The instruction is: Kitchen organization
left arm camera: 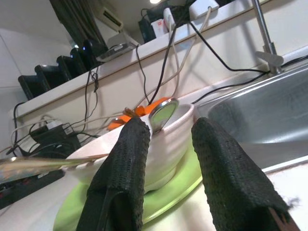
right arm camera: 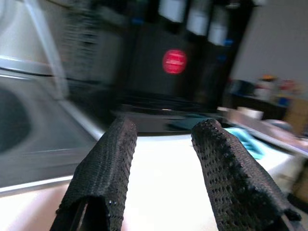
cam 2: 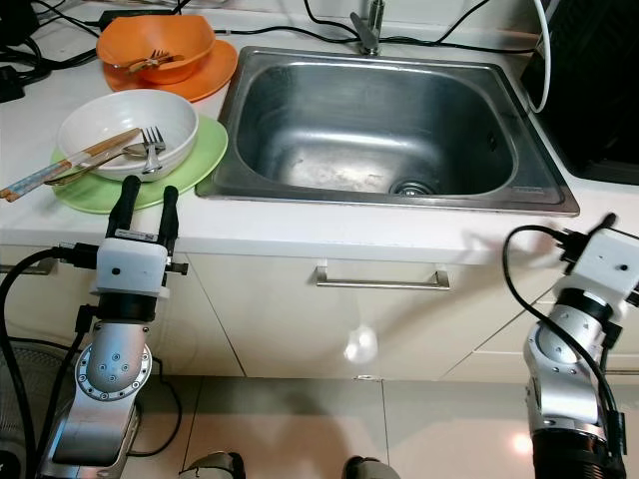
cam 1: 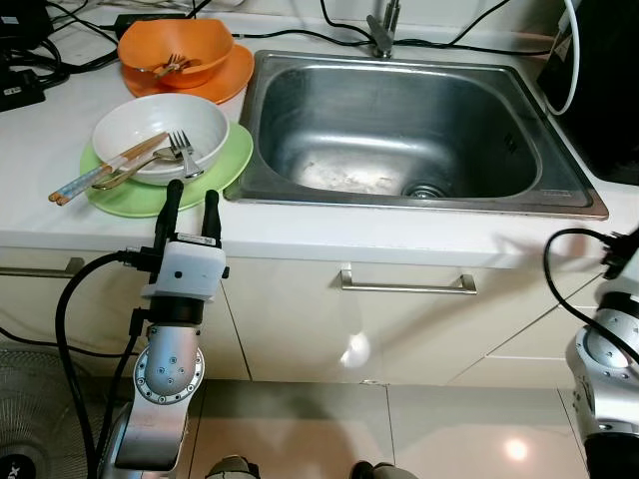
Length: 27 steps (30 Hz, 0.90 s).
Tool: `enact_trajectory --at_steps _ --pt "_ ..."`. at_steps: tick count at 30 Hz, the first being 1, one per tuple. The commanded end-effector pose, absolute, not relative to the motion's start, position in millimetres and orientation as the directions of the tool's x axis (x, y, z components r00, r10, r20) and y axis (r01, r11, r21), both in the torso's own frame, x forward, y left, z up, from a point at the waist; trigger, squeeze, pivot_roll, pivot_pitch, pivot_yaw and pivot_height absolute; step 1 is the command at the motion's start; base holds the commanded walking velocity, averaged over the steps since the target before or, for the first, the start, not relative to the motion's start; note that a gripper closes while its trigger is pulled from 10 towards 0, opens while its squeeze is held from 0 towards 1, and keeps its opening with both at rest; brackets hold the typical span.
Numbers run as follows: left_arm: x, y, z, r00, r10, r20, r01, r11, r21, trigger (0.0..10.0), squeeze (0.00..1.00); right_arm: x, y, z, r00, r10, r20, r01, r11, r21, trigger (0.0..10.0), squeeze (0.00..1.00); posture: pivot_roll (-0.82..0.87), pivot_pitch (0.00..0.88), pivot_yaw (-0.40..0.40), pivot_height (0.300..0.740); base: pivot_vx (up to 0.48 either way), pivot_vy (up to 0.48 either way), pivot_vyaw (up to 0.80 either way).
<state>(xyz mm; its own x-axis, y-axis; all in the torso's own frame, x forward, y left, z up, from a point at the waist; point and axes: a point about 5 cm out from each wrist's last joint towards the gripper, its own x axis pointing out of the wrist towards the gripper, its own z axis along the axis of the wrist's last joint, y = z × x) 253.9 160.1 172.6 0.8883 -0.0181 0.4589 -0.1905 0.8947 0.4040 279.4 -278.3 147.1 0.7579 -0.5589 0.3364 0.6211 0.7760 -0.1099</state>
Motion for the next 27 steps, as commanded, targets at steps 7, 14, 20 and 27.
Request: enact_trajectory --at_steps 7,14,20,27 --pt "252 160 181 0.872 -0.008 0.489 -0.217 0.890 0.402 10.0 0.00 293 -248 153 0.833 -0.444 0.332 0.484 0.874 -0.047 10.0 0.00 0.11 0.112 -0.050 0.740 0.000 0.000 0.00" --pt "255 162 183 0.871 -0.003 0.492 -0.224 0.888 0.402 10.0 0.00 305 -223 159 0.872 -0.356 0.337 0.376 0.927 0.006 10.0 0.00 0.12 0.104 -0.043 0.740 0.000 0.000 0.00" --pt "260 160 185 0.869 -0.016 0.495 -0.214 0.890 0.403 10.0 0.00 311 -208 162 0.888 -0.308 0.343 0.318 0.948 0.027 10.0 0.00 0.12 0.094 -0.040 0.740 0.000 0.000 0.00" --pt "268 155 187 0.868 -0.040 0.495 -0.191 0.893 0.407 10.0 0.00 317 -188 162 0.911 -0.234 0.340 0.230 0.972 0.054 10.0 0.00 0.13 0.076 -0.034 0.740 0.000 0.000 0.00"
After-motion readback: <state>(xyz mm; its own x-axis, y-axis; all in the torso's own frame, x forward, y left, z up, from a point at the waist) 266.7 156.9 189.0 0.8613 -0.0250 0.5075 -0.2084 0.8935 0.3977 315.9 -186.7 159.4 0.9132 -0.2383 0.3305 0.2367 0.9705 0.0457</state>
